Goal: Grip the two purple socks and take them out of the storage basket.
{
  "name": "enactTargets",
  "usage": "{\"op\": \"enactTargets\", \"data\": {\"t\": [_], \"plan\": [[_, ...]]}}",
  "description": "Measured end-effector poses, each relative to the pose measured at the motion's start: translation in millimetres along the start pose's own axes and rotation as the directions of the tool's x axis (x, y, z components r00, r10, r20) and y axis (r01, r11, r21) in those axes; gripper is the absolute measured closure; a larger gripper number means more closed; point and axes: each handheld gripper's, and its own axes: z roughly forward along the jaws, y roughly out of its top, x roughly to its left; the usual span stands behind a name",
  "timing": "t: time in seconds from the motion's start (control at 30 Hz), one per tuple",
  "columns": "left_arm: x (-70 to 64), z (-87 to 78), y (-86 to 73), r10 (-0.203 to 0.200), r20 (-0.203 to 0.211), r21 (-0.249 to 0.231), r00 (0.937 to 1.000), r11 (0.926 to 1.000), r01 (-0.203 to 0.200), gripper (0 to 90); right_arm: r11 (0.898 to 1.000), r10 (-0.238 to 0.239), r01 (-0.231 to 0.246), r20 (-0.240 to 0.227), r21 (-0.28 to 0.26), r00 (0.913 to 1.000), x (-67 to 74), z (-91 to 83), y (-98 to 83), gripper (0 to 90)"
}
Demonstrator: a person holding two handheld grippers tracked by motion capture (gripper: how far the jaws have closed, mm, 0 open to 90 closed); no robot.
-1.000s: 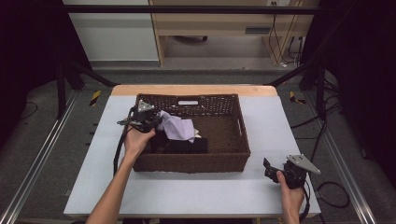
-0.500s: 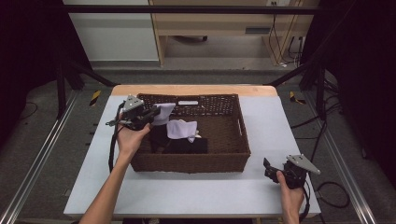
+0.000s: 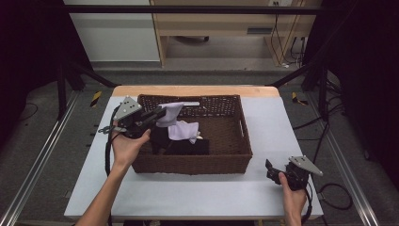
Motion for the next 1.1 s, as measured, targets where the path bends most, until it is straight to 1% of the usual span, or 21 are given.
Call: {"op": "enactTargets", "data": {"t": [0.07, 0.13, 0.17, 0.2, 0.27, 0.4, 0.47, 0.53, 0.57, 0.6, 0.73, 0.77, 0.8, 0.83, 0.87, 0.93, 0.97, 1.0, 1.03, 1.07, 1.1], "plan": [[-1.9, -2.0, 1.2, 0.003, 0.006, -0.004, 1.0000, 1.0000, -0.003, 86.8, 1.000, 0.000, 0.000, 0.000, 0.000, 1.0000, 0.0, 0.0, 0.0, 4.3], [-10.2, -10.2, 5.6, 0.023, 0.025, -0.014, 0.9994, 0.9996, -0.023, 86.9, 1.000, 0.000, 0.000, 0.001, 0.000, 1.0000, 0.0, -0.1, 0.0, 4.3], [-10.2, -10.2, 5.6, 0.023, 0.025, -0.014, 0.9994, 0.9996, -0.023, 86.8, 1.000, 0.000, 0.000, 0.001, 0.000, 1.0000, 0.0, -0.1, 0.0, 4.3], [-15.9, -14.7, 7.7, 0.034, 0.038, -0.021, 0.9987, 0.9992, -0.034, 86.8, 1.000, -0.001, 0.001, 0.001, 0.000, 1.0000, 0.1, -0.1, 0.0, 4.3], [-18.5, -16.6, 8.5, 0.043, 0.043, -0.025, 0.9982, 0.9988, -0.042, 86.8, 1.000, -0.001, 0.001, 0.001, -0.001, 1.0000, 0.1, -0.1, 0.0, 4.3], [-30.9, -24.9, 9.4, 0.067, 0.070, -0.029, 0.9953, 0.9975, -0.065, 86.8, 1.000, -0.001, 0.001, 0.003, -0.005, 1.0000, 0.2, -0.2, -0.1, 4.3], [-33.3, -26.5, 9.2, 0.066, 0.078, -0.034, 0.9948, 0.9974, -0.063, 86.8, 1.000, -0.002, 0.002, 0.003, -0.002, 1.0000, 0.2, -0.3, -0.1, 4.3], [-38.8, -30.8, 9.1, 0.076, 0.096, -0.043, 0.9925, 0.9965, -0.072, 86.8, 1.000, -0.001, 0.001, 0.003, -0.006, 1.0000, 0.3, -0.2, -0.1, 4.3], [-43.8, -34.7, 9.1, 0.087, 0.110, -0.050, 0.9901, 0.9954, -0.082, 86.8, 1.000, -0.002, 0.002, 0.003, -0.006, 1.0000, 0.4, -0.2, -0.2, 4.3], [-43.8, -34.7, 9.1, 0.087, 0.110, -0.050, 0.9901, 0.9954, -0.082, 86.8, 1.000, -0.002, 0.002, 0.003, -0.006, 1.0000, 0.4, -0.2, -0.2, 4.3], [-52.4, -41.8, 9.1, 0.105, 0.135, -0.063, 0.9852, 0.9933, -0.097, 86.8, 1.000, -0.004, 0.004, 0.006, -0.005, 1.0000, 0.3, -0.1, -0.2, 4.3], [-55.8, -44.9, 8.8, 0.109, 0.149, -0.068, 0.9828, 0.9927, -0.100, 86.8, 1.000, -0.002, 0.002, 0.004, -0.007, 1.0000, 0.5, -0.4, -0.2, 4.3], [-55.8, -44.9, 8.8, 0.109, 0.149, -0.068, 0.9828, 0.9927, -0.100, 86.8, 1.000, -0.002, 0.002, 0.004, -0.007, 1.0000, 0.5, -0.4, -0.2, 4.3], [-60.1, -48.8, 7.9, 0.116, 0.162, -0.074, 0.9799, 0.9917, -0.105, 86.8, 1.000, -0.004, 0.004, 0.005, -0.007, 1.0000, 0.4, -0.6, -0.2, 4.3], [-60.1, -48.8, 7.9, 0.116, 0.162, -0.074, 0.9799, 0.9917, -0.105, 86.8, 1.000, -0.004, 0.004, 0.005, -0.007, 1.0000, 0.4, -0.6, -0.2, 4.3], [-66.6, -55.0, 5.0, 0.124, 0.184, -0.079, 0.9750, 0.9906, -0.111, 86.8, 1.000, -0.004, 0.005, 0.004, -0.009, 1.0000, 0.4, -0.6, -0.3, 4.3], [-68.3, -57.1, 3.8, 0.127, 0.191, -0.082, 0.9733, 0.9902, -0.113, 86.8, 1.000, -0.005, 0.005, 0.004, -0.009, 1.0000, 0.5, -0.6, -0.3, 4.3], [-68.3, -57.1, 3.8, 0.127, 0.191, -0.082, 0.9733, 0.9902, -0.113, 86.8, 1.000, -0.005, 0.005, 0.004, -0.009, 1.0000, 0.5, -0.6, -0.3, 4.3], [-71.6, -61.3, 0.6, 0.129, 0.205, -0.084, 0.9702, 0.9899, -0.114, 86.8, 1.000, -0.002, 0.002, 0.005, -0.008, 1.0000, 0.7, -0.6, -0.3, 4.3], [-71.6, -61.3, 0.6, 0.129, 0.205, -0.084, 0.9702, 0.9899, -0.114, 86.8, 1.000, -0.002, 0.002, 0.005, -0.008, 1.0000, 0.7, -0.6, -0.3, 4.3], [-73.8, -63.9, -2.2, 0.131, 0.213, -0.082, 0.9682, 0.9899, -0.116, 86.8, 1.000, -0.003, 0.003, 0.005, -0.006, 1.0000, 0.7, -0.7, -0.2, 4.3]]}}
